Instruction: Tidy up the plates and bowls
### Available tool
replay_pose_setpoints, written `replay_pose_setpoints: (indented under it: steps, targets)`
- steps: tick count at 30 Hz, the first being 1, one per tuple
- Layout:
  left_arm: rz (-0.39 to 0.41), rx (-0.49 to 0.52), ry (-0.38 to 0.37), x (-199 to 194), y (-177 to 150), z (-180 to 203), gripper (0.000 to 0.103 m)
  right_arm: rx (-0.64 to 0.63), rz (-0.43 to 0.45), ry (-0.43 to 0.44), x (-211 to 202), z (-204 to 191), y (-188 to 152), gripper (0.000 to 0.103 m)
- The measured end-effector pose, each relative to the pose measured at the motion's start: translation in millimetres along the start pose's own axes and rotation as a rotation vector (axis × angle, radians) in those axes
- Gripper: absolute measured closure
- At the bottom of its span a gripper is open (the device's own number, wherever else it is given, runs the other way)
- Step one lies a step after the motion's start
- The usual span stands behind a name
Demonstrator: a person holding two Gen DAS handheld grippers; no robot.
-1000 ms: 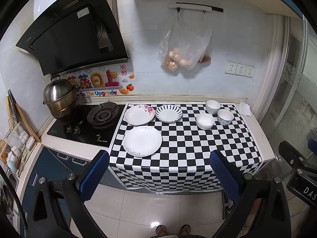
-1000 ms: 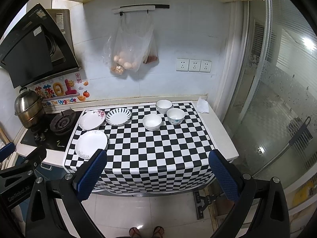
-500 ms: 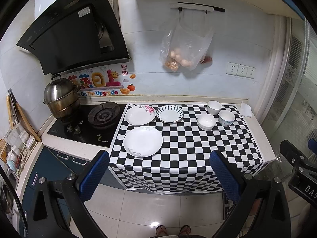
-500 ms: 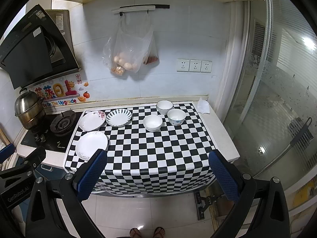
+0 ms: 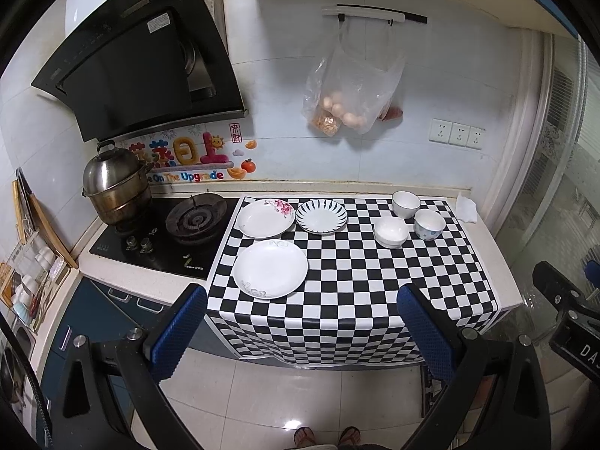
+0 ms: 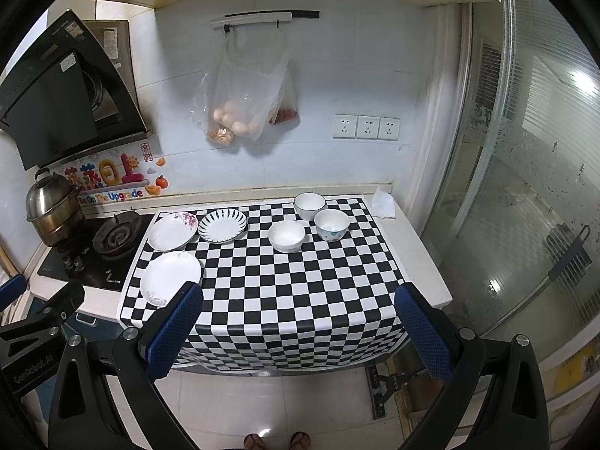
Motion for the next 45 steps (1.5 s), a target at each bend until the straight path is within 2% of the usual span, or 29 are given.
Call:
replay_pose_setpoints:
  steps: [21, 27, 29, 30, 33, 36, 39, 42, 45]
  targets:
    - [-0.003, -0.001, 0.006, 4, 3, -5, 0.0, 0.011, -0.004, 0.007, 4, 2, 1, 0.0]
    - [-0.001, -0.033, 0.063, 22, 8, -18, 0.0, 0.037, -0.029, 0.042, 25, 12, 1, 0.0]
    - [-0.004, -0.055, 0.093, 33, 9, -27, 0.0, 0.047, -0.043, 0.076, 42, 13, 2, 0.0]
    - [-0.03, -0.08, 0.113, 53, 11, -44, 0.0, 0.052, -0.048, 0.111, 56, 9, 2, 0.0]
    - [-0.106, -0.118, 0.149, 97, 3, -60, 0.0, 0.049, -0.075, 0.204, 99, -8, 0, 0.0]
    - [-0.215, -0.171, 0.173, 157, -4, -94, 0.0, -0.011, -0.218, 0.303, 176, -53, -11, 0.0]
    - [-0.338, -0.218, 0.166, 231, -15, -128, 0.0, -0.041, -0.359, 0.389, 254, -100, -27, 0.0]
    - [-0.437, -0.241, 0.14, 292, -23, -152, 0.0, -0.044, -0.477, 0.417, 324, -139, -41, 0.002]
    - [-0.561, -0.266, 0.079, 364, -32, -176, 0.0, -0.014, -0.589, 0.446, 397, -178, -50, 0.004]
Point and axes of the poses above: each gripper's, at about its wrist camera, not at the fingertips, and x roughly the way its jaws point, z to its right, y to its top, the point moved 7 cm from there along x, roughly the way its jaws point, and after that the axes turned 5 degrees about -z, right-handed, at the moved point
